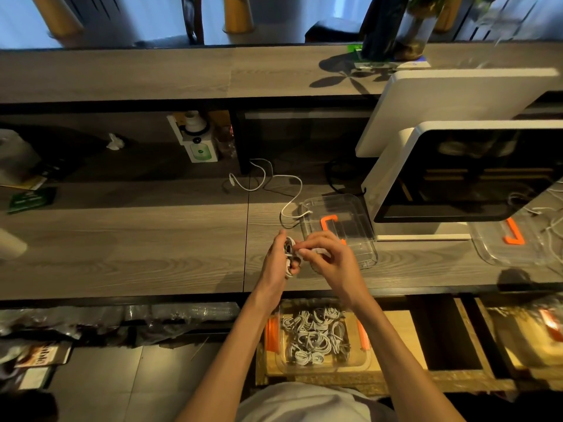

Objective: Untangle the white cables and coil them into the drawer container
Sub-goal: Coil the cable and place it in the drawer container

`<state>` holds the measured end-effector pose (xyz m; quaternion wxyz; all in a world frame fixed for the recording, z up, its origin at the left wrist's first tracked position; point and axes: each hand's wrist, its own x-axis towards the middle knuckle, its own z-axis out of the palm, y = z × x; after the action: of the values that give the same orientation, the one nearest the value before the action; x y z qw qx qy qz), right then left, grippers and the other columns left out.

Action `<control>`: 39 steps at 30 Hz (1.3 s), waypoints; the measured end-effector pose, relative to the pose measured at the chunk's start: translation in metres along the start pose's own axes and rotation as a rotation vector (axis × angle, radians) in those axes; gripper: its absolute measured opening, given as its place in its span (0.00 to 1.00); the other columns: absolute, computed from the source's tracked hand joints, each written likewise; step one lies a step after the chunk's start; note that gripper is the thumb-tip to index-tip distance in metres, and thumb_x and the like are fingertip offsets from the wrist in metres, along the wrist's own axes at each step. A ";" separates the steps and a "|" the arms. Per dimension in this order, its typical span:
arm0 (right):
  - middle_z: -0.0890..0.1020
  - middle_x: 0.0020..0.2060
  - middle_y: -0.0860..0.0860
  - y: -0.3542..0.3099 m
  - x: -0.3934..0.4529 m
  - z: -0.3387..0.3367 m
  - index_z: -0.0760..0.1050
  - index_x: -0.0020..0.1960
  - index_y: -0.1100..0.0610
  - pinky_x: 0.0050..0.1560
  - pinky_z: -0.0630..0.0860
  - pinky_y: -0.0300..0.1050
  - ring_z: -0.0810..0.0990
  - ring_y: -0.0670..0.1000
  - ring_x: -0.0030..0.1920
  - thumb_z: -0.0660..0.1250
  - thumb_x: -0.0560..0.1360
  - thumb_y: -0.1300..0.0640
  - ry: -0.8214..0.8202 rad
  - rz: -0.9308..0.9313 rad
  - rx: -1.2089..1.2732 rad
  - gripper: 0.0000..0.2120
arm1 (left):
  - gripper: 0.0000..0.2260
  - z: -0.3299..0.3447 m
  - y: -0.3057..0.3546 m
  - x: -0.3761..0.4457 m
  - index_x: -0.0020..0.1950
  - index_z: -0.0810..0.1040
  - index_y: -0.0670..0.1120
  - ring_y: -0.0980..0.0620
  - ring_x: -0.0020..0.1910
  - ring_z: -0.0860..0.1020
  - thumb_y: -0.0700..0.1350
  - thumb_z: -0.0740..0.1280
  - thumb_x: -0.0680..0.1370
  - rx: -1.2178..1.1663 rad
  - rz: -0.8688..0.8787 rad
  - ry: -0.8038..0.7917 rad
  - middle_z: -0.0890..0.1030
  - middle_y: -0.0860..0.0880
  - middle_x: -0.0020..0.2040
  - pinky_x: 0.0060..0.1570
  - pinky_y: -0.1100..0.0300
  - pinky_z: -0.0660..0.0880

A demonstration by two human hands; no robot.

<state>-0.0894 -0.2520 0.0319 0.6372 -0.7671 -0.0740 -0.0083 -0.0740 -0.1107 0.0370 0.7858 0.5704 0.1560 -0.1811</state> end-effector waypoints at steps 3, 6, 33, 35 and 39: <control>0.85 0.51 0.50 0.000 0.001 0.003 0.83 0.56 0.59 0.58 0.80 0.45 0.84 0.50 0.56 0.74 0.77 0.62 0.011 0.011 0.058 0.08 | 0.20 0.000 0.001 -0.003 0.49 0.76 0.43 0.57 0.31 0.70 0.55 0.52 0.86 0.024 -0.002 -0.015 0.76 0.50 0.36 0.31 0.62 0.65; 0.85 0.49 0.51 -0.001 0.001 0.008 0.81 0.55 0.59 0.57 0.81 0.45 0.85 0.50 0.54 0.73 0.77 0.62 0.049 0.019 0.078 0.07 | 0.12 0.003 0.000 -0.005 0.57 0.73 0.41 0.57 0.33 0.71 0.48 0.54 0.86 0.042 0.034 0.038 0.75 0.46 0.43 0.31 0.63 0.67; 0.86 0.50 0.48 -0.006 -0.006 0.035 0.83 0.57 0.58 0.55 0.82 0.49 0.85 0.52 0.55 0.70 0.80 0.65 0.296 -0.089 0.099 0.08 | 0.12 0.023 0.013 -0.017 0.56 0.69 0.42 0.51 0.47 0.78 0.51 0.54 0.86 0.079 0.135 0.161 0.77 0.42 0.51 0.43 0.58 0.74; 0.86 0.51 0.47 -0.008 -0.008 0.036 0.83 0.57 0.57 0.55 0.82 0.47 0.84 0.51 0.55 0.70 0.80 0.65 0.273 -0.109 0.071 0.09 | 0.11 0.020 0.012 -0.017 0.60 0.70 0.42 0.47 0.53 0.79 0.48 0.57 0.85 0.042 0.108 0.166 0.78 0.39 0.57 0.47 0.55 0.75; 0.86 0.52 0.48 -0.007 -0.007 0.029 0.83 0.57 0.59 0.58 0.81 0.49 0.84 0.51 0.57 0.69 0.80 0.65 0.226 -0.047 0.159 0.08 | 0.10 0.015 0.015 -0.016 0.61 0.74 0.41 0.47 0.55 0.79 0.45 0.59 0.86 -0.060 0.082 0.162 0.79 0.40 0.59 0.47 0.56 0.77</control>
<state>-0.0990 -0.2235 0.0324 0.6997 -0.7066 -0.0198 -0.1037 -0.0811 -0.1195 0.0616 0.7942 0.5651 0.2010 -0.0971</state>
